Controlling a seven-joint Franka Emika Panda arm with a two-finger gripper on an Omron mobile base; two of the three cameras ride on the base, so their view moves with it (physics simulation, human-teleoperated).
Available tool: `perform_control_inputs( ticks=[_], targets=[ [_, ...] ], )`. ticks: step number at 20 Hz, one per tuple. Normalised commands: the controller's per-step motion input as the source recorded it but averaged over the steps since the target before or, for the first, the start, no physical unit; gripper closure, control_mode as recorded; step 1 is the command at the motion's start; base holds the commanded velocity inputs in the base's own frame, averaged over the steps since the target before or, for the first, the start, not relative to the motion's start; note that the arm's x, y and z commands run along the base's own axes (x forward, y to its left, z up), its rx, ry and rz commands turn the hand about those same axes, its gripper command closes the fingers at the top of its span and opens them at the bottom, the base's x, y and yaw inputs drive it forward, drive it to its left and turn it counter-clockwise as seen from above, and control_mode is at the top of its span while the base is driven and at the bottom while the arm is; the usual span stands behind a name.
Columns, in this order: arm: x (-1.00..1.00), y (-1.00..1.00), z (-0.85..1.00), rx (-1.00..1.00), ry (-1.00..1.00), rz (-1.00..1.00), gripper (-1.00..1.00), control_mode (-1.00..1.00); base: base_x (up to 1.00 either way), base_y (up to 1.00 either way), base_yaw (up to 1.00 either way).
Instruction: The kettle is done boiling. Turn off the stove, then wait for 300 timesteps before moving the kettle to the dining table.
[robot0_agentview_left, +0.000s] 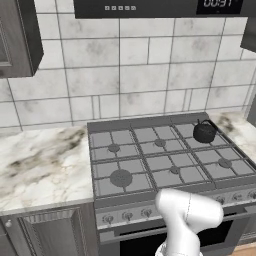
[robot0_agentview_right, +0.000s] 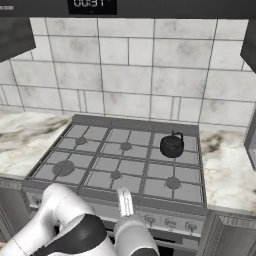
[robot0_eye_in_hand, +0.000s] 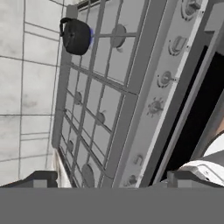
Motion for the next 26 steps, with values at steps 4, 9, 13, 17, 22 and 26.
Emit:
perform_control_inputs(
  ticks=[4, 9, 13, 17, 22, 26],
  targets=[
    [-0.02, -0.34, -0.38, 0.13, 0.0, -0.15, -1.0, -1.0, 0.0, 0.0, 0.0],
    [0.03, -0.36, -0.32, 0.04, -0.01, -0.14, -1.0, -1.0, 0.0, 0.0, 0.0],
    [0.17, -0.2, -0.32, 0.02, -0.03, -0.16, -1.0, -1.0, 0.0, 0.0, 0.0],
    [0.22, -0.03, -0.41, 0.09, -0.03, -0.15, -1.0, -1.0, 0.0, 0.0, 0.0],
    [0.26, 0.0, -0.33, 0.13, 0.0, -0.11, -1.0, -1.0, 0.0, 0.0, 0.0],
    [0.34, 0.0, -0.23, 0.11, 0.0, -0.06, -1.0, -1.0, 0.0, 0.0, 0.0]
  ],
)
